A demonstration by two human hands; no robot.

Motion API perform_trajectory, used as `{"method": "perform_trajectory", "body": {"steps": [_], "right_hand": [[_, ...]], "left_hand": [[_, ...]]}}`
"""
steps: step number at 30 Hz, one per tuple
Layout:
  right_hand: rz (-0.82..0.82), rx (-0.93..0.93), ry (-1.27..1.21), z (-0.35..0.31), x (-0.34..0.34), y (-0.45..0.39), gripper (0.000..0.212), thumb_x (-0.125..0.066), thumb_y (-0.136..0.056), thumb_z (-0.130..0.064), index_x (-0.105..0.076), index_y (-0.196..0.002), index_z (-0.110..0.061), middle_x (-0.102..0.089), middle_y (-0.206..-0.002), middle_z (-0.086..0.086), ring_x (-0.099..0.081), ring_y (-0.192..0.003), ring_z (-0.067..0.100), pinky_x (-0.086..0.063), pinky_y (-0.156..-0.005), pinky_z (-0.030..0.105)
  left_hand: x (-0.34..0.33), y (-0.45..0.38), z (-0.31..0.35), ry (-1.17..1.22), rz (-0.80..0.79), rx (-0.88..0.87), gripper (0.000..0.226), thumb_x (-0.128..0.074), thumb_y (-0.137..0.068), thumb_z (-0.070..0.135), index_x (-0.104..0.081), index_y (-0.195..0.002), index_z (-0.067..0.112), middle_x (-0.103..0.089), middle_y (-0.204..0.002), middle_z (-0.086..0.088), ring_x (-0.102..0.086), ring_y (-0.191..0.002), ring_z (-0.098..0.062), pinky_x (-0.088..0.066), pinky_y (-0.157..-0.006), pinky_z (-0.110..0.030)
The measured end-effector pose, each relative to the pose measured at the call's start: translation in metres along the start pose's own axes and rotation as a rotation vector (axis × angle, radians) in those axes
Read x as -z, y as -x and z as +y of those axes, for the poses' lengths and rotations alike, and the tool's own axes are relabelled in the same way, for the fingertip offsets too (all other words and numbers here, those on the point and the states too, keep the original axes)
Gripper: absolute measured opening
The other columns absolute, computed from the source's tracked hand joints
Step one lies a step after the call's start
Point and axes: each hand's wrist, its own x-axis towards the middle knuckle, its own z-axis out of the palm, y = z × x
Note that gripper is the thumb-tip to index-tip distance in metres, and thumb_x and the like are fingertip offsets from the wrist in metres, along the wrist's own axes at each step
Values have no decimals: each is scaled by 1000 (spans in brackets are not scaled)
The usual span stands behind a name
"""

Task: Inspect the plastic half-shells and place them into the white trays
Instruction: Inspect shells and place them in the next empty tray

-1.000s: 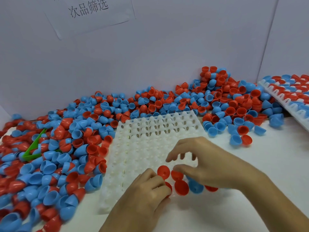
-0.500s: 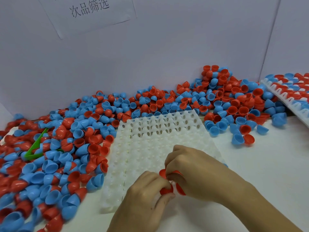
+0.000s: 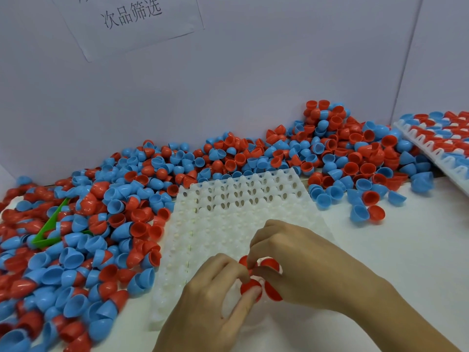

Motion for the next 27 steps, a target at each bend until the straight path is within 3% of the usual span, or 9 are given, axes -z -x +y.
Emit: {"method": "perform_trajectory", "body": {"steps": [6,10,15,18,22,27], "right_hand": [[167,-100,-258,28,8,1,16,-57,-93,-43,-70,-103,-41,-63,-104,-31,-52,-107,-9,-44,-83,14],[578,-273,-406,70,14,4,18,-64,-91,-20,-72,-100,-34,-69,-96,-24,-62,-93,-1,-49,-71,19],[899,-479,-482,108,14,20,28,-64,-92,-4,-71,-91,-31,-70,-92,-19,-62,-89,-3,-47,-67,8],[944,-524,-510,117,11,24,27,-63,-92,-2,-74,-89,-26,-72,-89,-15,-62,-87,-1,-45,-65,6],[920,-532,-495,122,4,21,27,-66,-89,-4,-75,-86,-29,-71,-85,-21,-62,-87,4,-48,-64,17],[898,-533,-456,130,-2,20,35,-70,-85,1,-74,-82,-34,-69,-86,-21,-61,-88,8,-48,-62,26]], "left_hand": [[18,-37,-13,-70,76,32,18,-55,-90,42,-62,-87,27,-57,-89,19,-58,-88,-2,-48,-75,-19],[19,-106,-40,-95,10,176,22,-60,-91,47,-59,-111,39,-53,-117,21,-51,-107,2,-44,-91,-22],[-14,-210,-84,-263,-151,390,55,-71,-86,40,-47,-135,41,-36,-144,1,-33,-134,-26,-42,-106,-46],[-41,-255,-107,-362,-242,489,72,-74,-79,31,-36,-140,43,-23,-150,-7,-19,-139,-36,-39,-107,-57],[-62,-292,-133,-473,-427,610,87,-74,-81,32,-22,-149,43,3,-162,-9,5,-146,-51,-30,-111,-67],[-82,-307,-149,-522,-363,678,87,-72,-83,33,-18,-151,43,10,-161,-9,7,-145,-55,-30,-108,-70]]}}
